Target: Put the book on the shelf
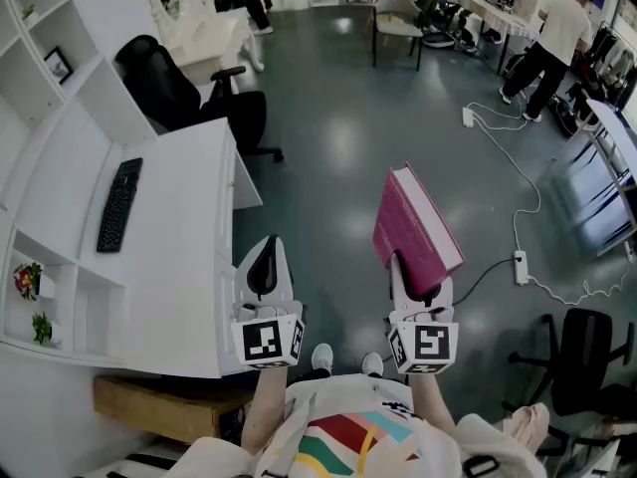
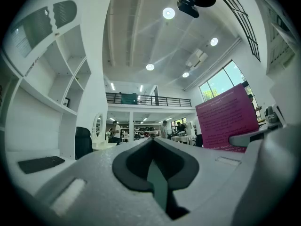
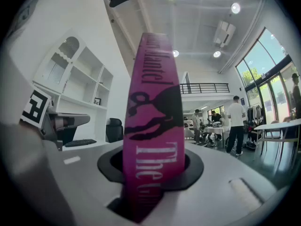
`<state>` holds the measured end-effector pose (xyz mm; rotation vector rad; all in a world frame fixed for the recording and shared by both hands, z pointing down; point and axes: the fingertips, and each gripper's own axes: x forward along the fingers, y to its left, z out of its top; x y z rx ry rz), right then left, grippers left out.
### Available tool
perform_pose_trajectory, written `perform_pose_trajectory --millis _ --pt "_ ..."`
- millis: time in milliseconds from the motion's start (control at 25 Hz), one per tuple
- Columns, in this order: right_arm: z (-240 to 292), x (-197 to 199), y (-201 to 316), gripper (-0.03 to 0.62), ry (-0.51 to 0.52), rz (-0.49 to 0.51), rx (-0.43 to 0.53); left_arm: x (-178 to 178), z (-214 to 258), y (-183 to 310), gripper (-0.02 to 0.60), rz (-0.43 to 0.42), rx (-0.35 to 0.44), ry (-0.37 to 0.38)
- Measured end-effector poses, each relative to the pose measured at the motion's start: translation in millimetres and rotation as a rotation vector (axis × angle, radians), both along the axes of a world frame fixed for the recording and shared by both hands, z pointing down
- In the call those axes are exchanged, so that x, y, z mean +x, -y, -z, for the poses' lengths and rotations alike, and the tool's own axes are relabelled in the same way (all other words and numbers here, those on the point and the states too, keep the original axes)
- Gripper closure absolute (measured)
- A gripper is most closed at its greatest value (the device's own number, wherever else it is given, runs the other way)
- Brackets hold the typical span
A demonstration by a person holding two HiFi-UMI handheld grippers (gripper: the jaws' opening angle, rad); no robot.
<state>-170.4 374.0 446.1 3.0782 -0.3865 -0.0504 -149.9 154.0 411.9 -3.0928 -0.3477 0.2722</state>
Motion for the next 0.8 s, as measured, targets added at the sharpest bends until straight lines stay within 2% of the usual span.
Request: perform_pose_trajectory --millis 400,800 --pt "-2 2 24 0.448 0.0 0.009 -0.016 0 -2 26 0.583 0.006 -0.015 0.007" --pt "-9 21 74 0.448 0.011 0.005 0.004 14 -3 92 0.583 0.034 -0.021 -0.015"
